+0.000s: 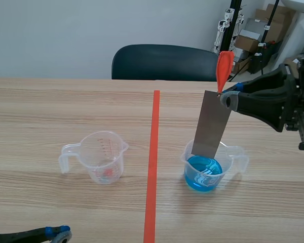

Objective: Do the redox reaction experiment. lower the plate into the blue solution

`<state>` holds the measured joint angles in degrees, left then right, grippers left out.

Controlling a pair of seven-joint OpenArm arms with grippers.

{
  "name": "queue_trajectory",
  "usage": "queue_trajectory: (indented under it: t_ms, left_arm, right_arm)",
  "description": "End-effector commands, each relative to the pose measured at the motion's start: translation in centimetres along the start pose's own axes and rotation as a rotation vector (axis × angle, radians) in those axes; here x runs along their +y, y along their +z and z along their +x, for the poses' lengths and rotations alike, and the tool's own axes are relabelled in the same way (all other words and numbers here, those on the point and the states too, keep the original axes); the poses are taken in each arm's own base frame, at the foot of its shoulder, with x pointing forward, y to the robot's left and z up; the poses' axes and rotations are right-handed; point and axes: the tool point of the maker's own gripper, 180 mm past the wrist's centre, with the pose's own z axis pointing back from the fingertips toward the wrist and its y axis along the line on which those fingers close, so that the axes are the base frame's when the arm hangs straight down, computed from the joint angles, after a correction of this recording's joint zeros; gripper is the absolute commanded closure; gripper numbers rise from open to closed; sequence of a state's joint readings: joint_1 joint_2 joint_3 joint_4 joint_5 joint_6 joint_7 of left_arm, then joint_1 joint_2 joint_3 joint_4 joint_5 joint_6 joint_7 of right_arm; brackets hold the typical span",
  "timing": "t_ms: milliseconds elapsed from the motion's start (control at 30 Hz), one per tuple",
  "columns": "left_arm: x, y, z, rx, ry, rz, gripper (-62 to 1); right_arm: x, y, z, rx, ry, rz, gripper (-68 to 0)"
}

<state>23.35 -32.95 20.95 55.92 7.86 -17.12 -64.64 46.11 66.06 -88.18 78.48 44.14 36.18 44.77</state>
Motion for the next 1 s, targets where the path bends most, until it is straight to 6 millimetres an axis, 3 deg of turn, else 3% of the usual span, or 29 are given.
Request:
queue_trajectory:
  t_ms: [0,367,500,800,867,967]
  left_arm:
    - [-0.1,-0.1,0.7,-0.045,0.016,0.020,-2.8]
    - [-1.1,1.4,0.0,-0.107,0.031,0.067,-3.0]
    - [-2.2,1.3,0.7,-0.155,-0.007,0.024,-3.0]
    - [-2.4,0.7,0.8,-0.163,-0.024,0.030,-3.2]
    - [-2.4,0.6,1.0,-0.171,-0.027,0.028,-6.3]
    - [-2.3,0.3,1.3,-0.185,-0.034,0.025,-16.6]
  right_arm:
    - [0.3,-0.2,0.2,-0.019,-0.010,0.011,-1.7]
    - [0.4,-1.3,-1.9,-0.001,-0.013,0.015,-1.7]
    - [0.2,-1.6,-2.9,0.007,-0.020,0.001,-1.7]
    - [0.3,-2.4,-5.0,0.026,-0.023,-0.010,-1.7]
    - [0.4,-2.5,-5.3,0.028,-0.028,-0.010,-1.7]
    - [0.4,-2.6,-5.6,0.023,-0.031,-0.011,-1.7]
